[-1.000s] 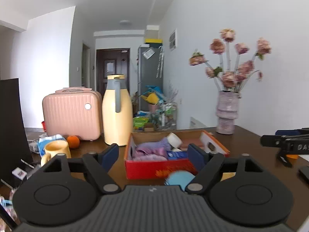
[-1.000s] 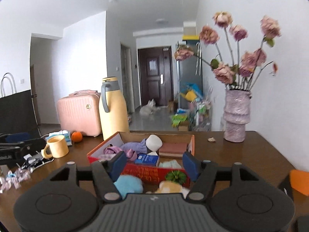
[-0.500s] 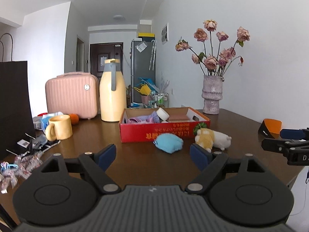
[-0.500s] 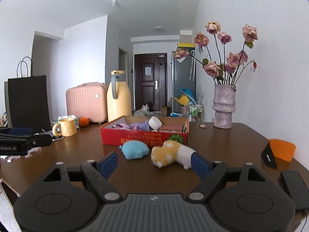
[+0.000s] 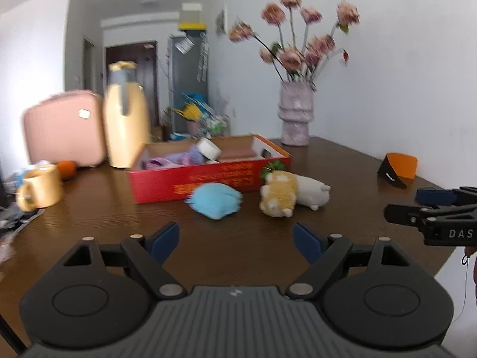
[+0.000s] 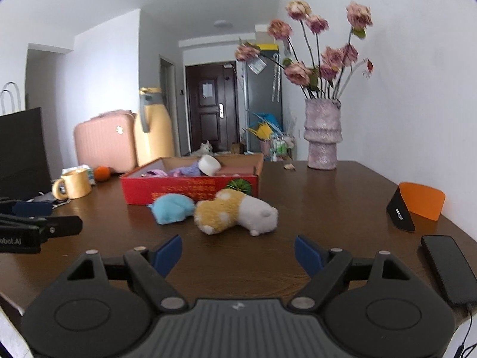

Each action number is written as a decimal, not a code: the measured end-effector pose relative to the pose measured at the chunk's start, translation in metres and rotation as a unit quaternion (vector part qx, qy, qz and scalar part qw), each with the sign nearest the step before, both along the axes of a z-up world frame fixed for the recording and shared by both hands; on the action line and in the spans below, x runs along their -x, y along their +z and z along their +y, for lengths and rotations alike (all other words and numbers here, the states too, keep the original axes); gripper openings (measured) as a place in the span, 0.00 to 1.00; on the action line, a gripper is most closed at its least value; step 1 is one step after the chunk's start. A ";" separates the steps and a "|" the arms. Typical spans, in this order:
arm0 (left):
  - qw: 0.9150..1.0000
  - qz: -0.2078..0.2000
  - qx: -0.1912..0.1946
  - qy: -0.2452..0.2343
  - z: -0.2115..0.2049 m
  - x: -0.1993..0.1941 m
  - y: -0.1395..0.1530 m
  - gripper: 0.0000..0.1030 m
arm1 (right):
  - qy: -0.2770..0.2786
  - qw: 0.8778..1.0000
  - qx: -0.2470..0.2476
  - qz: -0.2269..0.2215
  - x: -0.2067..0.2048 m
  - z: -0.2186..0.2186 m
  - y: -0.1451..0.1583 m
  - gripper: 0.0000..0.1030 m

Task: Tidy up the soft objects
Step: 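Reach the right gripper to the yellow-white plush toy and close on it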

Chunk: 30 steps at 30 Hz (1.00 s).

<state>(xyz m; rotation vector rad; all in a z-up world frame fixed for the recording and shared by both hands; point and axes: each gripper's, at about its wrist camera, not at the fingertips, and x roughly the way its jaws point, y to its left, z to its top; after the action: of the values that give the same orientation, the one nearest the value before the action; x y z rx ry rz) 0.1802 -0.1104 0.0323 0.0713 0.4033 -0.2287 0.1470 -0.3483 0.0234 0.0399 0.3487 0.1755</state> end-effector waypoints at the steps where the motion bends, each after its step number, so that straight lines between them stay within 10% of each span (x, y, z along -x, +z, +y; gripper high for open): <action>1: 1.000 0.008 -0.003 -0.006 -0.008 -0.014 -0.003 0.83 | -0.003 1.000 0.000 0.005 -0.009 -0.004 -0.001 0.80; 15: 0.994 0.086 -0.018 -0.066 -0.077 -0.170 -0.055 0.78 | 0.027 0.993 -0.066 0.093 -0.206 -0.044 -0.013 0.74; 20: 0.995 0.094 0.007 -0.040 -0.061 -0.186 -0.059 0.52 | 0.036 0.980 -0.124 0.151 -0.272 -0.053 -0.033 0.53; 30: 0.989 0.105 0.105 -0.018 0.002 -0.193 -0.042 0.53 | 0.086 0.969 -0.171 0.156 -0.224 -0.033 -0.044 0.54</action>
<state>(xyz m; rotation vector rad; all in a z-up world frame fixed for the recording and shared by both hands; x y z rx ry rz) 0.3729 -0.1083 -0.0098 -0.1538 0.5849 -0.3141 0.3706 -0.3808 -0.0202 0.3837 0.6347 0.4020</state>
